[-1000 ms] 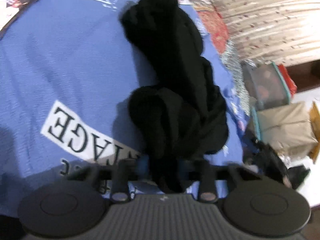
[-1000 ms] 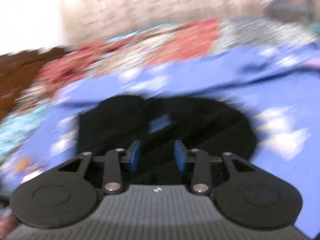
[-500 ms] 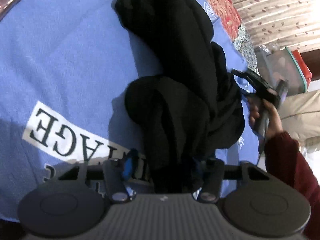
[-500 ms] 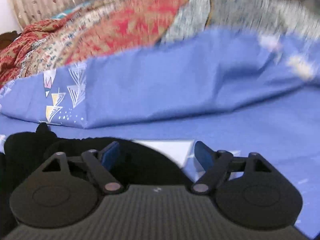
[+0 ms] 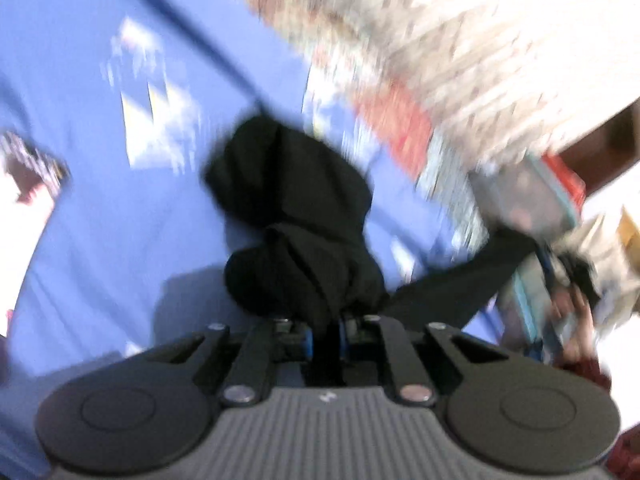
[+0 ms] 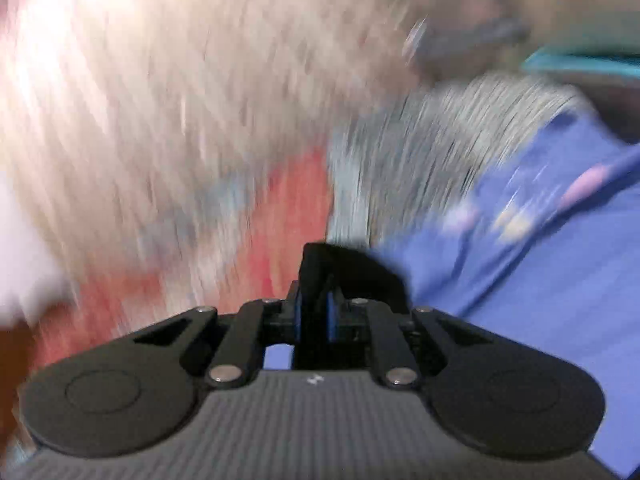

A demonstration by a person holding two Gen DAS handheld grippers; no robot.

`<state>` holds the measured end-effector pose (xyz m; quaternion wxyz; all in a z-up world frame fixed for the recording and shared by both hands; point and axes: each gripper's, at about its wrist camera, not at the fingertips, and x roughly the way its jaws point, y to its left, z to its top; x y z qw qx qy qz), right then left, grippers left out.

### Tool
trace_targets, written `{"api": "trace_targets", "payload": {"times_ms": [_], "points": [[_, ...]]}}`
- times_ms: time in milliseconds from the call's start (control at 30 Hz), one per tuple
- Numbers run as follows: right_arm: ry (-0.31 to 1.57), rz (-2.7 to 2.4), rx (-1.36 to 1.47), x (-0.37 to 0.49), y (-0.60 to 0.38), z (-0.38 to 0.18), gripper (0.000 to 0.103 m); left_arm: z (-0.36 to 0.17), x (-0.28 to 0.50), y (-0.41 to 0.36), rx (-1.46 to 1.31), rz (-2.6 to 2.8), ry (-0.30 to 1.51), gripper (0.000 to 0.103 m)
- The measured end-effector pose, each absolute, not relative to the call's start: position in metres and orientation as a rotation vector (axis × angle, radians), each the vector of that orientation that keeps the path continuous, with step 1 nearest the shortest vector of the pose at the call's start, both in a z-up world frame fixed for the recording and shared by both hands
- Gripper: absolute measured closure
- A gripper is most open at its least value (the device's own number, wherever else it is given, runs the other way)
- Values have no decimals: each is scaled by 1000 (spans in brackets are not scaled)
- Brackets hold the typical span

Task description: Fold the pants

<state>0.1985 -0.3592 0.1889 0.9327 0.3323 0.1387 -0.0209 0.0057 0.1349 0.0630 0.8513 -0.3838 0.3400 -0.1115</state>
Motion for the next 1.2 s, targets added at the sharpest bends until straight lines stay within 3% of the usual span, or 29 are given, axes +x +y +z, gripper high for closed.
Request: {"api": "trace_targets", "payload": {"times_ms": [167, 233, 333, 433, 500, 533, 567, 667, 800, 867, 900, 933, 967, 1033, 1133, 1200], "points": [[150, -164, 644, 90, -403, 216, 89, 58, -29, 159, -866, -248, 680, 93], [231, -228, 573, 63, -401, 193, 87, 37, -39, 151, -838, -210, 763, 93], [443, -373, 541, 44, -398, 126, 78, -2, -54, 145, -855, -154, 891, 91], [620, -500, 673, 27, -409, 57, 77, -21, -65, 146, -902, -121, 945, 81], [602, -531, 798, 17, -414, 33, 76, -12, -67, 152, -898, -126, 930, 70], [585, -534, 819, 8, -423, 33, 75, -6, -69, 155, -886, -117, 917, 55], [578, -534, 818, 9, -425, 34, 71, 0, -68, 159, -878, -103, 899, 48], [553, -539, 761, 15, -430, 51, 57, 7, -67, 172, -896, -77, 865, 41], [508, -522, 747, 24, -426, 59, 55, -3, -45, 182, -981, -75, 876, 28], [523, -505, 748, 12, -423, 53, 55, -13, -29, 180, -1034, -93, 906, 31], [533, -507, 755, 17, -423, 50, 55, -18, -19, 180, -1079, -121, 913, 37], [542, -505, 763, 5, -421, 47, 55, -22, -11, 181, -1104, -138, 918, 64], [553, -500, 775, 1, -420, 43, 54, -23, -4, 180, -1115, -138, 913, 83], [576, -490, 797, -20, -413, 39, 54, 4, -4, 171, -1034, -91, 814, 88], [606, -455, 784, -34, -415, 38, 54, 80, -44, 129, -582, -113, 524, 89], [622, -439, 756, -23, -414, 38, 54, 98, -77, 98, -306, -83, 395, 88]]}}
